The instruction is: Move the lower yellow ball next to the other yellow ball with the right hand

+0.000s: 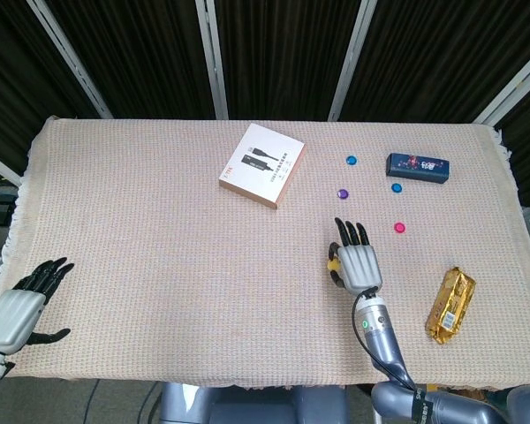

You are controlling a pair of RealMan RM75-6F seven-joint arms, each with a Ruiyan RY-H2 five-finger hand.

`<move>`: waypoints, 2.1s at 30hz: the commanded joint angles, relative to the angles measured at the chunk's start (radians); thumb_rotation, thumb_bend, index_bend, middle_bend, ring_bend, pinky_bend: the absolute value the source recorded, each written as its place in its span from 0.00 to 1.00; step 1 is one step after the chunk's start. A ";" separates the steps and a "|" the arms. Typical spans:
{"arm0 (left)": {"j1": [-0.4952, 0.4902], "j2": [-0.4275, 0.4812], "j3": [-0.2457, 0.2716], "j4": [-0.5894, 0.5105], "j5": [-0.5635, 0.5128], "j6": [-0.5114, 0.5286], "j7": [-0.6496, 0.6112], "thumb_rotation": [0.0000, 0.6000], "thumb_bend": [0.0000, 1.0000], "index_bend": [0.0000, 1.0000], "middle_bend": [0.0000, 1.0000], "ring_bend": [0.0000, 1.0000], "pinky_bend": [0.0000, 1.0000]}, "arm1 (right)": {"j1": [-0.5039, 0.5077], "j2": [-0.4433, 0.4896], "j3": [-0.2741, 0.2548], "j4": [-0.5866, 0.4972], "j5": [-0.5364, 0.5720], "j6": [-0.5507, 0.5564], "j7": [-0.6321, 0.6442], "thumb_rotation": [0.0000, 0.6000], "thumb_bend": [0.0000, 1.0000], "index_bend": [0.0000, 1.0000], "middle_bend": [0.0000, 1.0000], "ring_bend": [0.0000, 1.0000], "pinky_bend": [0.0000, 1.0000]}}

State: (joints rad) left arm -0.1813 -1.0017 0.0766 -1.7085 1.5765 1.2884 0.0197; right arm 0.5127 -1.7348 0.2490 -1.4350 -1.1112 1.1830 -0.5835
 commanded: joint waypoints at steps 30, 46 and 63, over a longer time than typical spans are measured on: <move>-0.018 0.006 0.006 -0.015 0.005 -0.029 0.001 1.00 0.00 0.00 0.00 0.00 0.22 | 0.071 0.003 0.030 0.271 0.033 -0.120 0.186 1.00 0.24 0.52 0.00 0.00 0.00; -0.017 0.005 0.005 -0.012 0.007 -0.021 -0.001 1.00 0.00 0.00 0.00 0.00 0.22 | 0.059 0.009 0.008 0.243 0.035 -0.102 0.180 1.00 0.24 0.52 0.00 0.00 0.00; -0.019 0.004 0.005 -0.011 0.007 -0.022 -0.005 1.00 0.00 0.00 0.00 0.00 0.22 | 0.079 -0.011 0.010 0.278 0.042 -0.118 0.187 1.00 0.24 0.51 0.00 0.00 0.00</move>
State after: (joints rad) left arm -0.2006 -0.9974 0.0818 -1.7193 1.5838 1.2664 0.0147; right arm 0.5915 -1.7452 0.2597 -1.1584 -1.0691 1.0660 -0.3977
